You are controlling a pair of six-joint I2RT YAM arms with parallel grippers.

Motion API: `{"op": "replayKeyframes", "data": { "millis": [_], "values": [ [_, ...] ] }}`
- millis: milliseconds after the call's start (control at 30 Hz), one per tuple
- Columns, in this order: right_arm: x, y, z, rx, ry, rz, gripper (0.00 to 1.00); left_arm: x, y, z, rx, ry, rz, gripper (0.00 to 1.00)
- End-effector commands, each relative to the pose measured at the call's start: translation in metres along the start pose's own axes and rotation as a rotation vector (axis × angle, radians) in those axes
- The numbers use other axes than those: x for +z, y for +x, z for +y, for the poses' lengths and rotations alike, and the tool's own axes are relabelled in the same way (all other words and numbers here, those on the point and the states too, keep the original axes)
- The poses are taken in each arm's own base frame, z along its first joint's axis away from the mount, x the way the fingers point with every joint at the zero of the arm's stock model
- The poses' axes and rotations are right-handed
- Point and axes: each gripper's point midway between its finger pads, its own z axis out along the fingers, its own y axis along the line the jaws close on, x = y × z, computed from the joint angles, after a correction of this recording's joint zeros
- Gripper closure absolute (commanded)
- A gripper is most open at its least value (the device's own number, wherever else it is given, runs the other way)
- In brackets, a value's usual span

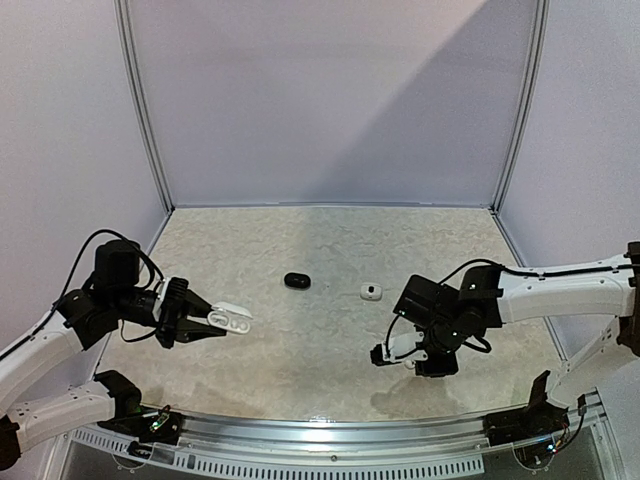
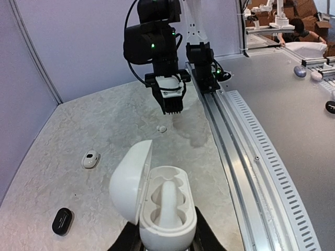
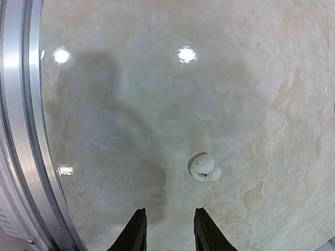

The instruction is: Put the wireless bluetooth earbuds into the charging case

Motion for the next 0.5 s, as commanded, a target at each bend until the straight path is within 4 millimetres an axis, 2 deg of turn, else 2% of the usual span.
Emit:
{"op": "replayKeyframes", "data": {
  "millis": [0, 267, 467],
  "values": [
    [0.02, 0.001, 0.006, -0.299, -0.024, -0.032, 0.71, -0.001, -0.009, 0.0, 0.021, 0.003, 0.009, 1.0],
    [0.039, 0.003, -0.012, -0.293, 0.047, -0.047, 0.73, -0.001, -0.01, 0.003, 0.014, -0.001, 0.02, 1.0],
    [0.049, 0.005, -0.012, -0.265, 0.051, -0.05, 0.75, -0.001, -0.011, 0.002, 0.012, 0.003, 0.022, 1.0]
  ]
}}
